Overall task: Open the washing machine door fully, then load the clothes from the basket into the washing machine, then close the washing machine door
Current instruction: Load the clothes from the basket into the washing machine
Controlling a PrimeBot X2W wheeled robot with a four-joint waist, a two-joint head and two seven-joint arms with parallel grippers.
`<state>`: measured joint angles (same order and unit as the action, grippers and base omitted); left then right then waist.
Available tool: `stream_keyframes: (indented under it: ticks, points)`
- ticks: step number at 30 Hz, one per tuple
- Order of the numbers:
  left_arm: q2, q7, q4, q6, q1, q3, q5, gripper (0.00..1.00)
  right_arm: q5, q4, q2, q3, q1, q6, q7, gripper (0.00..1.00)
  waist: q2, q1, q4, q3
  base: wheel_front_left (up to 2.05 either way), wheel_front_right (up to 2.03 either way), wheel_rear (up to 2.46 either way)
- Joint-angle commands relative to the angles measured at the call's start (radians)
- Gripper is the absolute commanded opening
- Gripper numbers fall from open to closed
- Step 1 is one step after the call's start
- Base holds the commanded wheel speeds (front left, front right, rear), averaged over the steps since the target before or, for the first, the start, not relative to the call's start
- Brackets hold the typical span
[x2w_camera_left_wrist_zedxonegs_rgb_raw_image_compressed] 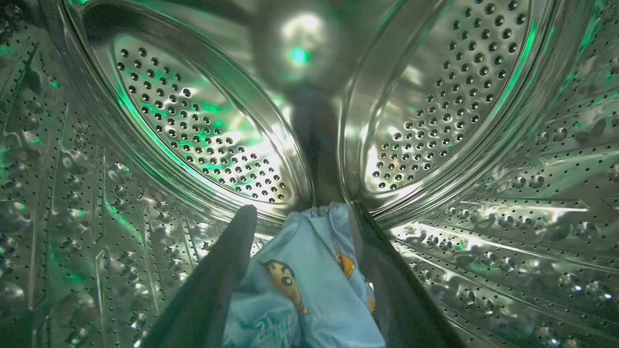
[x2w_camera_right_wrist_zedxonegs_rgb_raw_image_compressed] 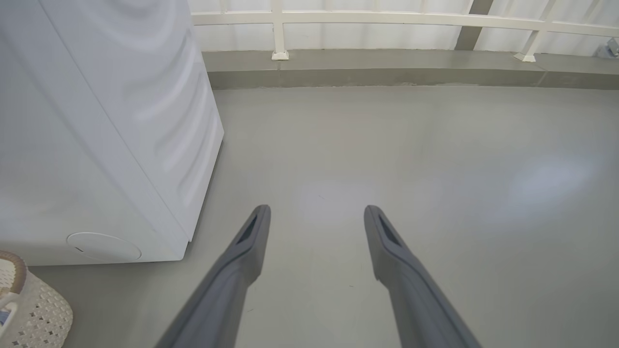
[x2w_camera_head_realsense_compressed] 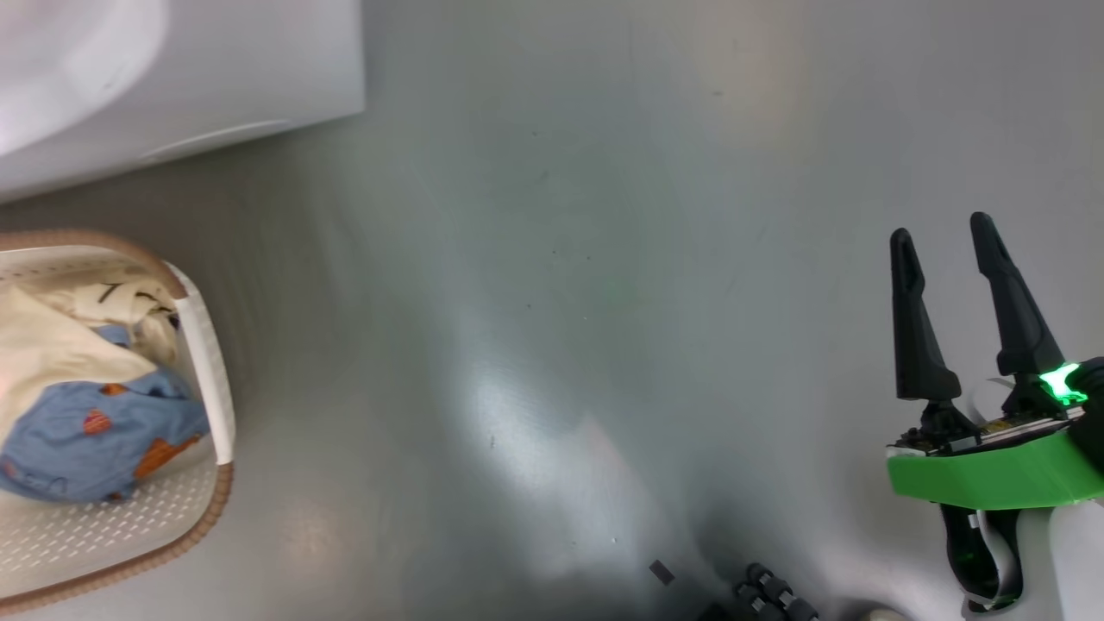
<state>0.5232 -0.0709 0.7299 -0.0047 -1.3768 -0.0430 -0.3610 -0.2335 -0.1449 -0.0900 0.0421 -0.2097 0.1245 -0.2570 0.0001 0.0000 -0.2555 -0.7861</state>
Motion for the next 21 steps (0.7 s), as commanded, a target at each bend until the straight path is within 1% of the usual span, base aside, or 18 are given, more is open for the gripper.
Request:
stream_keyframes:
  ticks: [1,7,14,17,21]
  points:
    - [0.044,-0.004,-0.018,-0.007,0.022,0.008,-0.005,1.0,0.0,-0.02,-0.017,-0.012,0.029,0.006,-0.005,1.0,-0.0001,0.0,0.019,0.018,0.0,0.0,0.0]
    - [0.006,-0.033,-0.019,-0.013,0.081,-0.008,-0.017,1.0,0.008,-0.032,-0.038,0.013,0.051,0.006,-0.005,1.0,-0.0001,0.0,0.067,0.061,0.0,0.0,0.0]
    - [-0.025,-0.125,-0.051,-0.009,0.2,-0.013,-0.024,1.0,0.018,-0.035,-0.056,0.033,0.076,0.006,-0.005,1.0,-0.0001,0.0,0.115,0.118,0.0,0.0,0.0]
    - [-0.037,-0.157,-0.086,-0.006,0.275,0.002,-0.038,1.0,0.022,-0.037,-0.059,0.039,0.088,0.006,-0.005,1.0,-0.0001,0.0,0.133,0.143,0.0,0.0,0.0]
    - [-0.053,-0.181,-0.173,0.004,0.401,0.015,-0.039,1.0,0.028,-0.037,-0.066,0.044,0.104,0.006,-0.005,1.0,-0.0001,0.0,0.152,0.174,0.0,0.0,0.0]
